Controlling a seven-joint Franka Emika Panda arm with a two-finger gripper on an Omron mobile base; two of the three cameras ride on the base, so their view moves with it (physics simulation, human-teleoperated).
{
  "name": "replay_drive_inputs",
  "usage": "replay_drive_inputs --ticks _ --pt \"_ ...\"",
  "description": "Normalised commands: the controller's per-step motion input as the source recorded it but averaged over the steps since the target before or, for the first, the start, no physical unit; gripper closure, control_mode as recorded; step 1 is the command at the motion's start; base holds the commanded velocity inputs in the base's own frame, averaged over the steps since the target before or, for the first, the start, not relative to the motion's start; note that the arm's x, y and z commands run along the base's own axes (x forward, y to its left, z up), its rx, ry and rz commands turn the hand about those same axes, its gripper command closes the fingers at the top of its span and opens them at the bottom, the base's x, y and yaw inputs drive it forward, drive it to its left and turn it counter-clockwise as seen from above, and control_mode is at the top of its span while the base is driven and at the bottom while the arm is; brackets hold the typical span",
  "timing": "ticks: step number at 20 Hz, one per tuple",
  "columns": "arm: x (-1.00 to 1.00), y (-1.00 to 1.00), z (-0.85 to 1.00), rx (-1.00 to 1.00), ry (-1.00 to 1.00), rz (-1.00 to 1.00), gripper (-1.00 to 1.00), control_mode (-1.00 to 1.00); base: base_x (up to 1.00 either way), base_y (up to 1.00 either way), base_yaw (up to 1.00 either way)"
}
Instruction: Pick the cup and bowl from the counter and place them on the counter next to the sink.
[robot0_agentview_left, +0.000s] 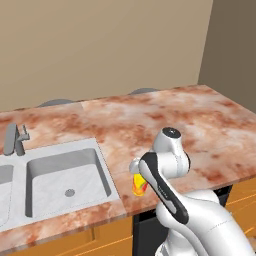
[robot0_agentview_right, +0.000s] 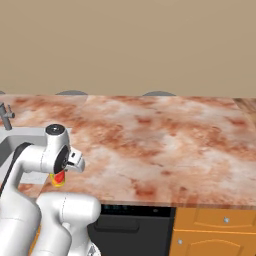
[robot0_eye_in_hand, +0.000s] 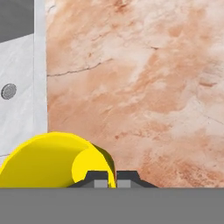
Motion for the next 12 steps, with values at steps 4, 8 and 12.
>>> replay_drive_inputs --ticks 4,8,12 --pt "0.0 0.0 0.0 0.0 0.0 0.0 1.0 -1.0 0.0 0.0 0.0" --pt "0.0 0.0 0.0 0.0 0.0 0.0 -1.0 -1.0 0.0 0.0 0.0" --pt "0.0 0.0 0.0 0.0 0.0 0.0 -1.0 -1.0 0.0 0.0 0.0"
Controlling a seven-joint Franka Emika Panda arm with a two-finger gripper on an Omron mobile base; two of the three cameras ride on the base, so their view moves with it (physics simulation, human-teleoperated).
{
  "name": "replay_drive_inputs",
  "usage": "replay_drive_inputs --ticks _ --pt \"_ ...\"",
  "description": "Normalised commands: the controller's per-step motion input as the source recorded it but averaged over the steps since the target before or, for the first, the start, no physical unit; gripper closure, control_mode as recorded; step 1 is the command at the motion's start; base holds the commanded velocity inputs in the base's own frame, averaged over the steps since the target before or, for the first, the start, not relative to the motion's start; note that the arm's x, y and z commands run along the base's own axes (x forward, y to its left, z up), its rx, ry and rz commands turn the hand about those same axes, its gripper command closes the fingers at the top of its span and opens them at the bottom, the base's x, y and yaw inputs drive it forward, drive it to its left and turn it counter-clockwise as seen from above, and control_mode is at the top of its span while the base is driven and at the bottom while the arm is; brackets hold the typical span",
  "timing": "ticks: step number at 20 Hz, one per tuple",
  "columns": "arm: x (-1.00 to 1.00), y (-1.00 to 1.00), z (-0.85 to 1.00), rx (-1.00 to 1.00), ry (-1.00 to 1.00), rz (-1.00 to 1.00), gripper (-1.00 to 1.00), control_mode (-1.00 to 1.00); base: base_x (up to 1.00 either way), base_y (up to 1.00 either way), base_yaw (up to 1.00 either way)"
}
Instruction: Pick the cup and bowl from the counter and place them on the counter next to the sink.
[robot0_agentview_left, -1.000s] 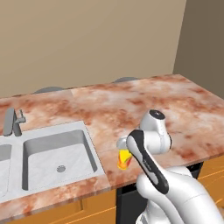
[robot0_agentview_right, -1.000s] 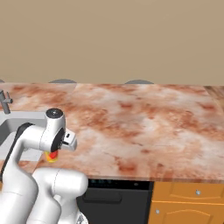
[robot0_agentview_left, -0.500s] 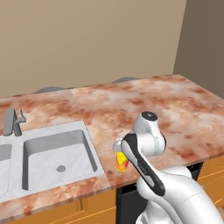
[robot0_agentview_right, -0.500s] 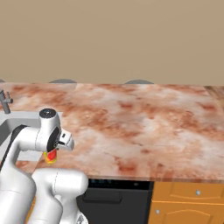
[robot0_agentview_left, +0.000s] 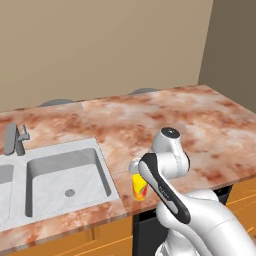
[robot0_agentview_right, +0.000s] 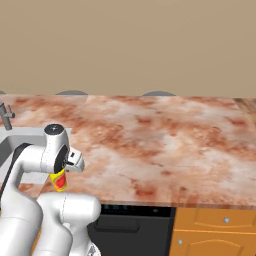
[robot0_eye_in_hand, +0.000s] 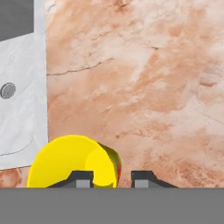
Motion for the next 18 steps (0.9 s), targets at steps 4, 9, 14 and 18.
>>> replay_drive_inputs --ticks 4,9,14,18 --pt "0.0 0.0 0.0 0.0 0.0 0.0 -1.0 -1.0 0.0 0.0 0.0" --pt "0.0 0.0 0.13 0.0 0.04 0.0 -1.0 -1.0 0.0 0.0 0.0" --pt "-0.38 -0.01 0.82 0.01 0.03 0.0 -1.0 -1.0 0.0 0.0 0.0" --pt "-0.75 -0.14 0.41 0.01 0.02 0.0 -1.0 -1.0 0.0 0.0 0.0"
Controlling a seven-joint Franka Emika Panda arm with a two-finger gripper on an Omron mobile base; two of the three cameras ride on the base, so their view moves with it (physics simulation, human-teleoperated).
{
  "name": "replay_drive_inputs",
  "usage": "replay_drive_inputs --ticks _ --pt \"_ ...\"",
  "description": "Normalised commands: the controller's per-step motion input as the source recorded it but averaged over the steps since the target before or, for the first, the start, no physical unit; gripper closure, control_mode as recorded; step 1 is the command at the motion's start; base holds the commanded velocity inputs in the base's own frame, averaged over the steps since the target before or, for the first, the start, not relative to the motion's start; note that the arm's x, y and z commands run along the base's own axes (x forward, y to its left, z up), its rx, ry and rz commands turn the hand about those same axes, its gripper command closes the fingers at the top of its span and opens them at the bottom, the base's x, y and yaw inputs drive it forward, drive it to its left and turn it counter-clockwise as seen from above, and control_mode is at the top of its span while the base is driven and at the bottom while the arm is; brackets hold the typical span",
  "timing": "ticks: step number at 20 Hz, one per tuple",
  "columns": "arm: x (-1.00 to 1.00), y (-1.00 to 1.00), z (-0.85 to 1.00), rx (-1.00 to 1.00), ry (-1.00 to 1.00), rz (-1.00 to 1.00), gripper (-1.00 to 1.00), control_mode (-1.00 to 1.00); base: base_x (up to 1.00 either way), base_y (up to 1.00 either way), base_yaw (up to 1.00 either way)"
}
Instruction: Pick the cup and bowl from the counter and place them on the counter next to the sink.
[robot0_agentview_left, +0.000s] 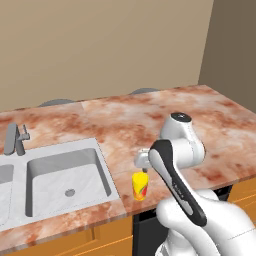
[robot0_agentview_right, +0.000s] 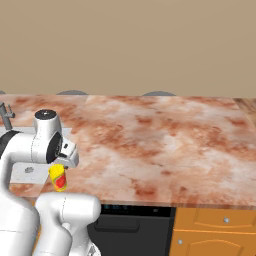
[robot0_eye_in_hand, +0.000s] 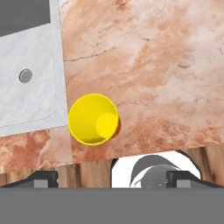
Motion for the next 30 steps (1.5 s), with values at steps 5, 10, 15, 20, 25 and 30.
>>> replay_drive_inputs --ticks 5,10,15,20,25,30 --pt "-0.3 -0.04 0.01 0.0 0.02 0.0 -1.0 -1.0 0.0 0.0 0.0" --pt "0.0 0.0 0.0 0.0 0.0 0.0 -1.0 -1.0 0.0 0.0 0.0" --pt "0.0 0.0 0.0 0.0 0.0 0.0 -1.0 1.0 -0.05 0.04 0.02" --pt "0.0 0.0 0.0 0.0 0.0 0.0 -1.0 1.0 -0.91 -0.45 -0.11" --pt "0.0 0.0 0.0 0.0 0.0 0.0 -1.0 1.0 -0.79 -0.7 -0.43" --pt "0.0 0.0 0.0 0.0 0.0 0.0 -1.0 1.0 0.01 -0.08 -0.95"
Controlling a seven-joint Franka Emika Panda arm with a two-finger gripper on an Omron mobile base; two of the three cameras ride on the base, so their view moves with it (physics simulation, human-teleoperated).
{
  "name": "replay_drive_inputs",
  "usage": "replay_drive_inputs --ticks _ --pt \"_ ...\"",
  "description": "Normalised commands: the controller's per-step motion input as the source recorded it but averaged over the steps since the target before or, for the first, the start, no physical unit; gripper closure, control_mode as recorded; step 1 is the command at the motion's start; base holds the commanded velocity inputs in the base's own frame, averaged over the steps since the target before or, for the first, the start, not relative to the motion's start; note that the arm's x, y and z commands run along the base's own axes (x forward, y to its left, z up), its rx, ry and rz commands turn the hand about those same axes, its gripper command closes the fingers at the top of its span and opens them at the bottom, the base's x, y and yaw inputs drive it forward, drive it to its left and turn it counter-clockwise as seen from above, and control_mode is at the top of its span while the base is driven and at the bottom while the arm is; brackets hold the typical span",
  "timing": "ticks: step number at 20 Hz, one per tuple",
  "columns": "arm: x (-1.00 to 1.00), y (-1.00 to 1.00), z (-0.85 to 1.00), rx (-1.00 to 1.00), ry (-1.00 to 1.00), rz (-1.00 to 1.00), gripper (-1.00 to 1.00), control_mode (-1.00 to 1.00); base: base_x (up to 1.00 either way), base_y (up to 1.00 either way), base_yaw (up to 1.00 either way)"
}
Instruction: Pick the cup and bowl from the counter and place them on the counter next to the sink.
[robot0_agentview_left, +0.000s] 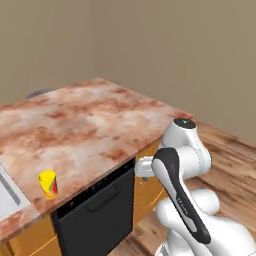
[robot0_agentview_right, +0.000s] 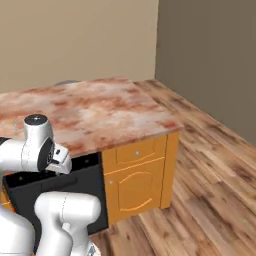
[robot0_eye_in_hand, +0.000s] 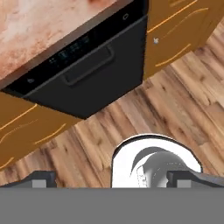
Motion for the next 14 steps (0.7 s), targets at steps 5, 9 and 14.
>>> replay_drive_inputs --ticks 5,9,14 --pt "0.0 0.0 0.0 0.0 0.0 0.0 -1.0 1.0 0.0 0.0 -1.0" --pt "0.0 0.0 0.0 0.0 0.0 0.0 -1.0 1.0 0.0 0.0 -0.97" --pt "0.0 0.0 0.0 0.0 0.0 0.0 -1.0 1.0 0.0 -0.05 -0.96"
